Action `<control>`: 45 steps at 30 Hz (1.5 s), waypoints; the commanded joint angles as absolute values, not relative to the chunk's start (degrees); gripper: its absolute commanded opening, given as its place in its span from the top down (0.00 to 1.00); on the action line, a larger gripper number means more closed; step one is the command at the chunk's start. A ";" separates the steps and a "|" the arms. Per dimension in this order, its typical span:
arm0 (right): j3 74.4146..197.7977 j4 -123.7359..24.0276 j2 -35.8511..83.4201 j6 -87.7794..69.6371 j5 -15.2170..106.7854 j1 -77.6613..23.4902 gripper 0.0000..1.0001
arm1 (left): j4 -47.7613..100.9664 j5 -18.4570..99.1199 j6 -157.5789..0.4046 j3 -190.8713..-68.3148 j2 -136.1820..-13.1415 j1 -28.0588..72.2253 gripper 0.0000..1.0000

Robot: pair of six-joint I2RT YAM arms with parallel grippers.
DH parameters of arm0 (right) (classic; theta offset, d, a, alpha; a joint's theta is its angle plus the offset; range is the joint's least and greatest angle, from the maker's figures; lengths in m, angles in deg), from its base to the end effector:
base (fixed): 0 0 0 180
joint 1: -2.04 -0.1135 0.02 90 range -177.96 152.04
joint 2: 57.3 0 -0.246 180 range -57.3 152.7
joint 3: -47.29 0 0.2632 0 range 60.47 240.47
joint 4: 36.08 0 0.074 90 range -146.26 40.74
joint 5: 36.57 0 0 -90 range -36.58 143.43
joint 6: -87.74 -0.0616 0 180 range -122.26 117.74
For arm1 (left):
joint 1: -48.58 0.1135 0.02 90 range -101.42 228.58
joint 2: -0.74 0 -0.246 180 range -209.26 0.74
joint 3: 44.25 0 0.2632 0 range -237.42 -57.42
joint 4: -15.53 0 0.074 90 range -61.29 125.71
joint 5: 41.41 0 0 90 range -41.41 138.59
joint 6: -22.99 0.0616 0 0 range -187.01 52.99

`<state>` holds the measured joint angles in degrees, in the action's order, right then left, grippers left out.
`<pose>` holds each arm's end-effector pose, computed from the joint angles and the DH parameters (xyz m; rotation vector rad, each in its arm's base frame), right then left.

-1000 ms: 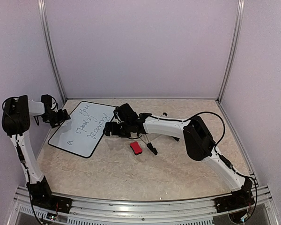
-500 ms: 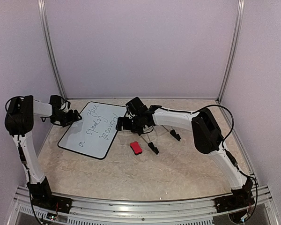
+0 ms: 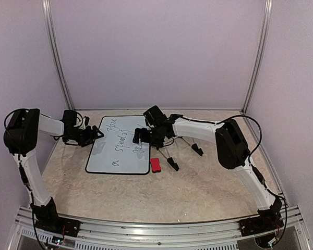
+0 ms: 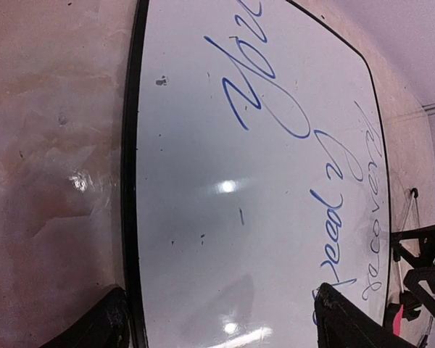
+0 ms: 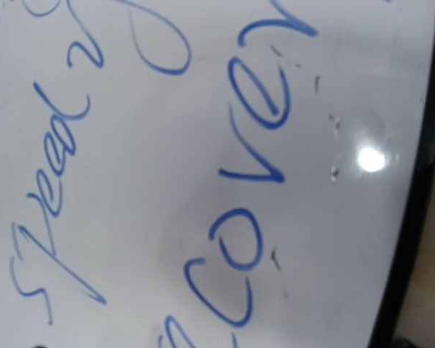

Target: Erase the whiteboard

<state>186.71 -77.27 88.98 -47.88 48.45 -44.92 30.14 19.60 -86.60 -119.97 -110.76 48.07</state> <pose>0.3895 0.4249 0.1179 -0.0733 2.5823 0.7934 0.4049 -0.0335 0.0900 -0.1804 2.4439 -0.7745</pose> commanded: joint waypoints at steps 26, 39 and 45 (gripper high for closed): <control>176.50 -72.03 78.35 -43.78 47.93 -42.45 0.02 | 30.29 11.10 -93.99 -115.78 -108.94 46.42 0.17; 180.04 -79.33 84.68 -42.11 48.19 -39.07 0.02 | 37.32 19.74 -94.40 -116.22 -105.80 44.22 0.17; 185.21 -83.55 87.70 -40.07 46.90 -39.03 0.02 | 39.83 20.57 -95.57 -115.33 -104.85 41.25 0.14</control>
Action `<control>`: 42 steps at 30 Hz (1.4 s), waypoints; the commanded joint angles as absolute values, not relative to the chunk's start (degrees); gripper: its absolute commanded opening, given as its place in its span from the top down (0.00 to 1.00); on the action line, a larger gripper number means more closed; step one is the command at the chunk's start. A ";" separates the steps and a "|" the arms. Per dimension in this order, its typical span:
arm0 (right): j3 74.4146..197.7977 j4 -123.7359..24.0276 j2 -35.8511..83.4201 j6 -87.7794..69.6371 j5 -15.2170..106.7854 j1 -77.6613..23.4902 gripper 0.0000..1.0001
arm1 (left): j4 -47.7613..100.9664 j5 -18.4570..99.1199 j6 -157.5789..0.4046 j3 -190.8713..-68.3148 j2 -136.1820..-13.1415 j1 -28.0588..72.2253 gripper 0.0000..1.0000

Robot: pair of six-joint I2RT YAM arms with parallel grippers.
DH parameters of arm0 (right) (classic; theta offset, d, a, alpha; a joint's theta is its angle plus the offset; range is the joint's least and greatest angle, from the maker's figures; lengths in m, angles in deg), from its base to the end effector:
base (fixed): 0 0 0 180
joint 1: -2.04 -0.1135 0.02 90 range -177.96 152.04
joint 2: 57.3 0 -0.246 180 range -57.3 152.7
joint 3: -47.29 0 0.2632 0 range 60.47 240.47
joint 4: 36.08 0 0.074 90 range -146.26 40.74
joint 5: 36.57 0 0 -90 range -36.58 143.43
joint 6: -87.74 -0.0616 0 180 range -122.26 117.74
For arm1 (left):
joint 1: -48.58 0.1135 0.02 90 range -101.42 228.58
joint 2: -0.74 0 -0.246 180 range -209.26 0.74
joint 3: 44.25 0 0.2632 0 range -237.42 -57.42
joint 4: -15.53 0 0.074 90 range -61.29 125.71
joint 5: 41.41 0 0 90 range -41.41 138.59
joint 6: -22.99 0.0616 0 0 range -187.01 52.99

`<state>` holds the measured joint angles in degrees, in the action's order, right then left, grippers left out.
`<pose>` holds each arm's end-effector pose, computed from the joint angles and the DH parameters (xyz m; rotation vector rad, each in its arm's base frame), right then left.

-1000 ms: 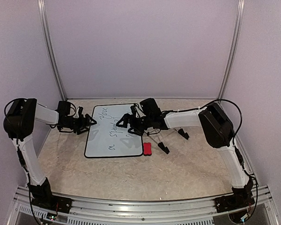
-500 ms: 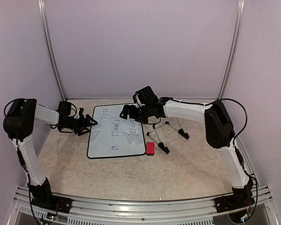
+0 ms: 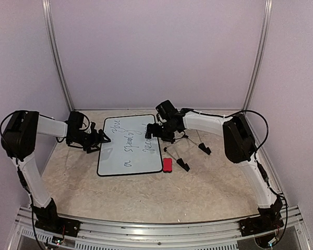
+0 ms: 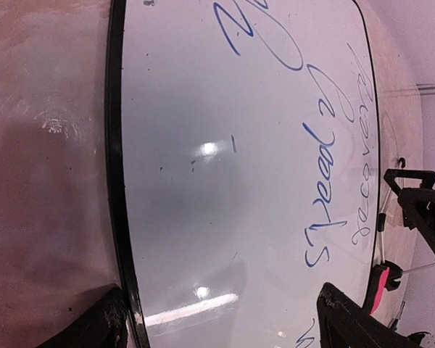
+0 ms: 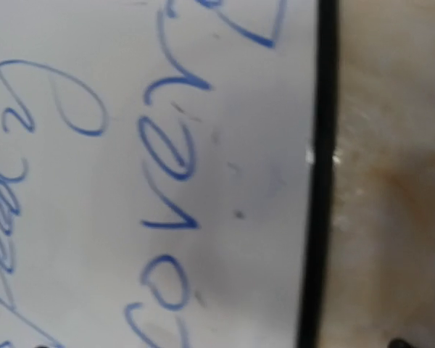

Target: Erase the whiteboard

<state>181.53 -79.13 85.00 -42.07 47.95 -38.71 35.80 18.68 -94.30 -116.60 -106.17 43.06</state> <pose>0.4205 0.3701 0.1217 -0.0652 2.5983 0.6880 0.3770 -0.0673 0.0954 -0.2706 2.5549 -0.8851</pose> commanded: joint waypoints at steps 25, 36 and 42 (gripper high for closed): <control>178.95 -72.73 88.15 -41.52 26.57 -38.11 0.03 | 6.04 2.72 -113.00 -100.00 -98.71 38.49 0.15; 175.79 -69.56 87.02 -41.79 23.94 -38.04 0.03 | -8.10 0.34 -121.51 -96.86 -94.64 38.61 0.16; 175.36 -69.05 87.09 -42.01 23.42 -38.10 0.03 | -12.45 0.61 -123.64 -96.50 -93.48 38.48 0.15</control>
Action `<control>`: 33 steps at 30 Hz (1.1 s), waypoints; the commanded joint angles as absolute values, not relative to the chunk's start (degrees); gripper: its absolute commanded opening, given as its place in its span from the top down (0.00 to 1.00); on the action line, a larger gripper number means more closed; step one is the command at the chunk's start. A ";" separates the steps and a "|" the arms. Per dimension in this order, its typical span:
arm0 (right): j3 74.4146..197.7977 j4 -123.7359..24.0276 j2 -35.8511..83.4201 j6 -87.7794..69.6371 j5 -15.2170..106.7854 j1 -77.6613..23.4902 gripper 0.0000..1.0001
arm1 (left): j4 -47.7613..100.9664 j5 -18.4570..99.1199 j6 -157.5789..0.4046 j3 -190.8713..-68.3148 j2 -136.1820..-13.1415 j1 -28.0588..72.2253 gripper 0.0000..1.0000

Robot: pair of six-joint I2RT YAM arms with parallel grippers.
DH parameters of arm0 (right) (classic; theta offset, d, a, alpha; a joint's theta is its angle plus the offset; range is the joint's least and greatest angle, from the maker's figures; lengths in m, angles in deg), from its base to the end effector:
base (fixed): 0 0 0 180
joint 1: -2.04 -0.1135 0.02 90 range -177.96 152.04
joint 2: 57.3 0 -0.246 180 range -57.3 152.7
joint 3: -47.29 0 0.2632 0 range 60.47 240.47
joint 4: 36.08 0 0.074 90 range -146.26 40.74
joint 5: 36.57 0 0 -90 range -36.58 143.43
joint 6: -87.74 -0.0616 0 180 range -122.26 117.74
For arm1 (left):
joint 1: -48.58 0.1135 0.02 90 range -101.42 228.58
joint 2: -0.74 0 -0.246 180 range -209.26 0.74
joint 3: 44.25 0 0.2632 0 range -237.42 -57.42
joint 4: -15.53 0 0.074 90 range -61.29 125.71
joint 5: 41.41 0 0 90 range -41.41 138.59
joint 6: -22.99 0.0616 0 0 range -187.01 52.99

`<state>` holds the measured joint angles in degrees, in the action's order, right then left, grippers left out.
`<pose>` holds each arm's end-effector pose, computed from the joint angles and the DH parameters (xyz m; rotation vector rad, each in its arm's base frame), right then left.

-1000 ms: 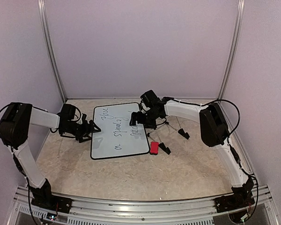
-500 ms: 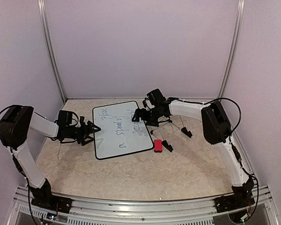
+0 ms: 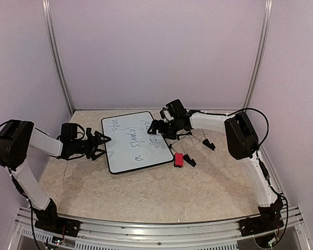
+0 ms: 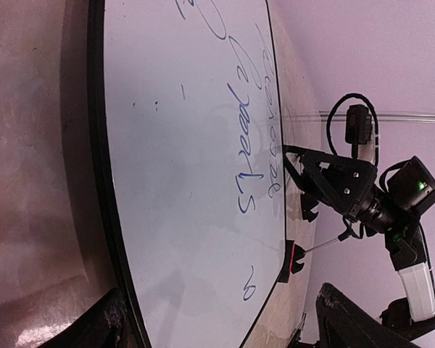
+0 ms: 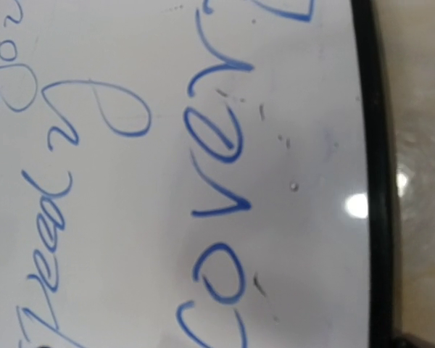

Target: Erase the whiteboard

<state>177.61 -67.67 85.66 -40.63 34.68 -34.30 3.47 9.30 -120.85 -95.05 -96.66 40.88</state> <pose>0.4458 0.3525 0.1118 -0.1311 2.5248 0.9769 0.3245 -0.0832 0.0972 -0.5043 2.2856 -1.3242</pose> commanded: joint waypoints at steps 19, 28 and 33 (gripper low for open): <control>174.62 -66.68 87.37 -43.11 21.01 -38.08 0.04 | -35.05 0.99 -135.17 -95.28 -96.41 35.37 0.15; 173.90 -65.30 87.04 -43.86 19.96 -38.04 0.04 | -43.25 1.43 -139.95 -96.72 -100.25 33.64 0.15; 173.18 -64.50 86.68 -44.18 19.60 -37.99 0.04 | -45.42 2.20 -140.87 -97.78 -102.26 32.51 0.15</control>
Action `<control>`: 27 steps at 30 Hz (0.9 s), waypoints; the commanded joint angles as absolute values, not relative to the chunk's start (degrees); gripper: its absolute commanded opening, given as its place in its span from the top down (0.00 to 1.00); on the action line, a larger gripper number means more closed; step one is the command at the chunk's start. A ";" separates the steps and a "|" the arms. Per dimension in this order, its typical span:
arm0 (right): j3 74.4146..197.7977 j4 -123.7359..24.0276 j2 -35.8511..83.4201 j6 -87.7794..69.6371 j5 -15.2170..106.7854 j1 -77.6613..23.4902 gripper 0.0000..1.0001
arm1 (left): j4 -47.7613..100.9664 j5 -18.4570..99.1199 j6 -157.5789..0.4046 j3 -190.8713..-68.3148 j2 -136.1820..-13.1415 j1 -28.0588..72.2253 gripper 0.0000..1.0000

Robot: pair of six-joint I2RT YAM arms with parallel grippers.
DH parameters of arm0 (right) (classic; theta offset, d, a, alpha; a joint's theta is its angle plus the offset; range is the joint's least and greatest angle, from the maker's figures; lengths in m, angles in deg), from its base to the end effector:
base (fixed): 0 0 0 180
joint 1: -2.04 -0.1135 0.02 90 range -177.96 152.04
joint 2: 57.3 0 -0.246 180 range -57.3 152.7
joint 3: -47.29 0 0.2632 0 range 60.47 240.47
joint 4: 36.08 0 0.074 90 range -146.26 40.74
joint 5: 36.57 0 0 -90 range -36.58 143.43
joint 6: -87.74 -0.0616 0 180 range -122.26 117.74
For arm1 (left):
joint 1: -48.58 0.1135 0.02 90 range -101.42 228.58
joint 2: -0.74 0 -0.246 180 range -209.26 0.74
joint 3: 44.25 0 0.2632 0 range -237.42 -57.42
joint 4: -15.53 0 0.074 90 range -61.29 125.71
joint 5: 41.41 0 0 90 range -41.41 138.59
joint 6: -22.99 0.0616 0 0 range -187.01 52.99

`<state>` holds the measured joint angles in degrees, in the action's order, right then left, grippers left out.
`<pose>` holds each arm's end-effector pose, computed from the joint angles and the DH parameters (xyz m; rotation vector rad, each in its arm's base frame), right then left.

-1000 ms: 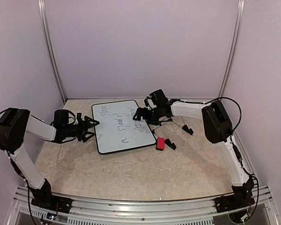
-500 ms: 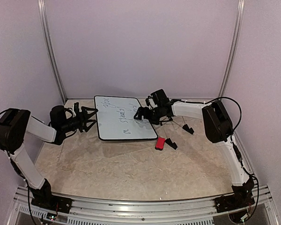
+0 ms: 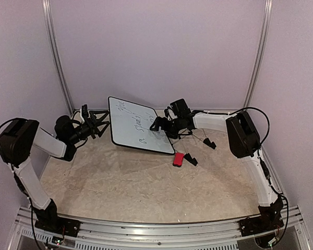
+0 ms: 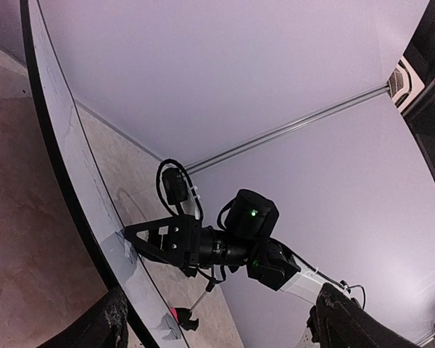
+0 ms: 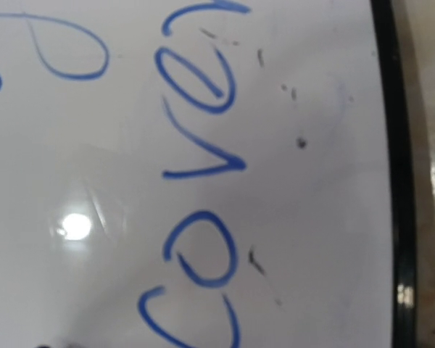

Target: Erase the whiteboard

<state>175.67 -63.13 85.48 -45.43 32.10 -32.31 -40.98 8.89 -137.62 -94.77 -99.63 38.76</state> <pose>0.4574 0.3397 0.1099 -0.0194 2.5005 1.0694 0.3427 -0.0992 0.1684 -0.2480 1.6965 -1.5905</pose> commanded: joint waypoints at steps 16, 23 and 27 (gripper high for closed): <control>170.91 -65.10 84.03 -43.11 21.48 -37.58 0.03 | -53.36 6.07 -145.50 -99.47 -108.11 30.70 0.18; 172.16 -67.93 82.30 -42.14 24.14 -36.79 0.03 | -8.40 15.18 -121.76 -102.09 -94.44 33.27 0.14; 172.82 -67.24 82.53 -43.13 24.24 -36.79 0.03 | 15.17 22.96 -111.35 -105.97 -88.33 37.27 0.13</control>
